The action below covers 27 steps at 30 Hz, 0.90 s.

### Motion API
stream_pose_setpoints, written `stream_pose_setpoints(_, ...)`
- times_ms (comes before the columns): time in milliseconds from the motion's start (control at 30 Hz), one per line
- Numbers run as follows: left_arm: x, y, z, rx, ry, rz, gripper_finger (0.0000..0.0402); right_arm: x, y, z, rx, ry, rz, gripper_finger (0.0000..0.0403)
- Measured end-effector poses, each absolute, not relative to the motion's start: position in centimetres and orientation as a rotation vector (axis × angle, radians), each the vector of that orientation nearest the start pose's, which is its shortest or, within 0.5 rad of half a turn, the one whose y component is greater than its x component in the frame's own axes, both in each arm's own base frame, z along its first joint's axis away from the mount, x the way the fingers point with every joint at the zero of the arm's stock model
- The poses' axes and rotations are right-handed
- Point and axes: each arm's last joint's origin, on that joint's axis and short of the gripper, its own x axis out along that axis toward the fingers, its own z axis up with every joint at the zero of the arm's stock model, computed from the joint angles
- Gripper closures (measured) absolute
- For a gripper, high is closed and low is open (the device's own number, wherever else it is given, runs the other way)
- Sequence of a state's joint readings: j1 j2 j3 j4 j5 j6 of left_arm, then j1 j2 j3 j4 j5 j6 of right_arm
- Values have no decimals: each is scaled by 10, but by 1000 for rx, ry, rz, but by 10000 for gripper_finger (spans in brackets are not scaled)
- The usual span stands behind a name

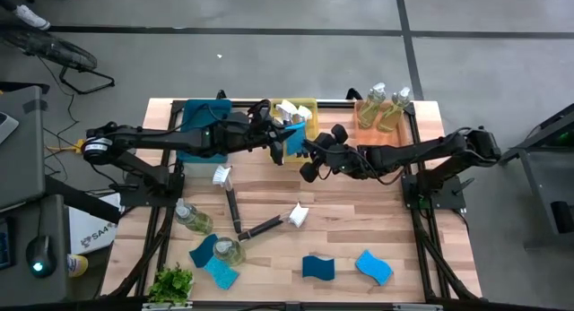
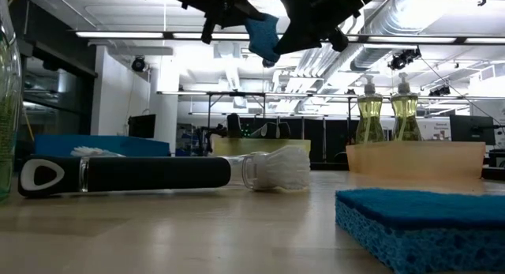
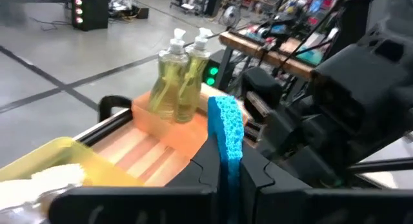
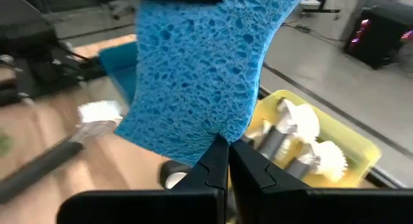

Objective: Pick & Place Kitchen Sink Supplies
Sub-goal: Put the blue dishwashing sponge into the blue bin

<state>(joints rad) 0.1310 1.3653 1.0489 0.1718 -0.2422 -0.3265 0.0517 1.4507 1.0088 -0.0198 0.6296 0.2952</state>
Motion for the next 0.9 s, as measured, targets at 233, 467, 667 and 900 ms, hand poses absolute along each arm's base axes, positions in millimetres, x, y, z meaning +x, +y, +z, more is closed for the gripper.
stream_pose_setpoints(233,296,48,335,-262,121,452,395,318,-6,275,268,357,-521,369)
stream_pose_setpoints(467,277,48,343,-183,163,540,396,316,-14,276,384,373,-433,262)
stream_pose_setpoints(667,248,49,345,-129,272,746,396,314,-16,273,432,421,-416,197)
stream_pose_setpoints(900,209,70,339,-269,380,979,396,311,-16,270,491,452,-445,174)
